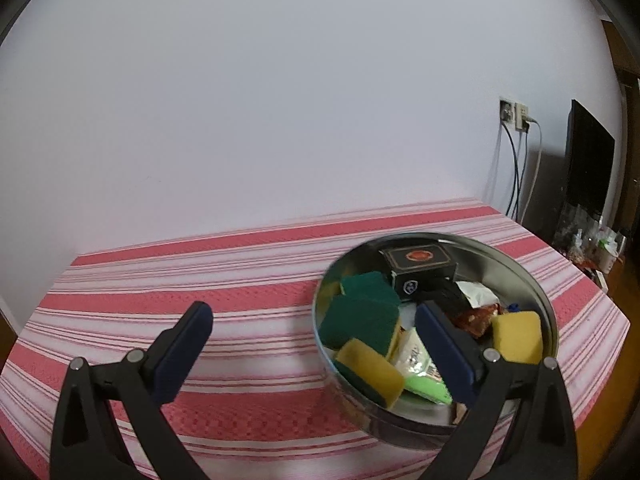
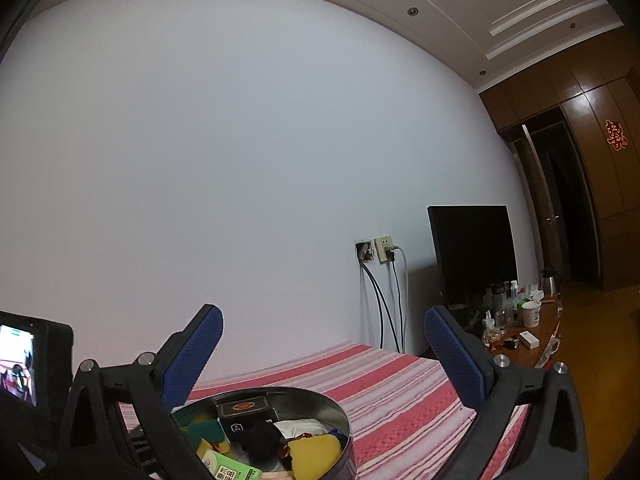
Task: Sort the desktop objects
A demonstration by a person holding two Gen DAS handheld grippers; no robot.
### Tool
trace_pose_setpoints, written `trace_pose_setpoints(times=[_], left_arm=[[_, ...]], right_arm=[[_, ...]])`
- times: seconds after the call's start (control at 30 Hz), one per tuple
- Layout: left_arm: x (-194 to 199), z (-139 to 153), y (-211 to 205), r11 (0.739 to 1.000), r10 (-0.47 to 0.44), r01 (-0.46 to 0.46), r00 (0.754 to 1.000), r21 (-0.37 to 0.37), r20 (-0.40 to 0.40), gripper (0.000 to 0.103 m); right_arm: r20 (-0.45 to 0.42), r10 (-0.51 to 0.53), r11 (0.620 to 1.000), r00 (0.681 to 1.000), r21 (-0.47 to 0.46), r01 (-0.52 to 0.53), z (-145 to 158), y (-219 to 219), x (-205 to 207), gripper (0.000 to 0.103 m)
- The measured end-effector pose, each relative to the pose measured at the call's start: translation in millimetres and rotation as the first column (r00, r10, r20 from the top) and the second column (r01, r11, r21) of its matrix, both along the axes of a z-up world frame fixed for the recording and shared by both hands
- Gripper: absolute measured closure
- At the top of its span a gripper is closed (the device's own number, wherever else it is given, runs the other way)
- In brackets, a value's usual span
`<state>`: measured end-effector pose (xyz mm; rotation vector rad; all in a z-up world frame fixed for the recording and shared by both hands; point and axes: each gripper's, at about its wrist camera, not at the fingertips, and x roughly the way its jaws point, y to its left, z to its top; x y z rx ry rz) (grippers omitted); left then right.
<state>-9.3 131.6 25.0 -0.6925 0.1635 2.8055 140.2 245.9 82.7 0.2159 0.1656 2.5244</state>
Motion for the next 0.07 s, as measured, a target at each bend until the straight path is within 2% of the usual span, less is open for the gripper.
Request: trace_pose_setpoints(times=[0.07], left_arm=[[-1.9,0.5,-1.8,1.0,0.001,-0.001,1.0,0.004,0.008,0.001]], right_arm=[[0.024,-0.014,1.0,1.0,-0.004,0.014,0.1,5.6,-5.1,0.001]])
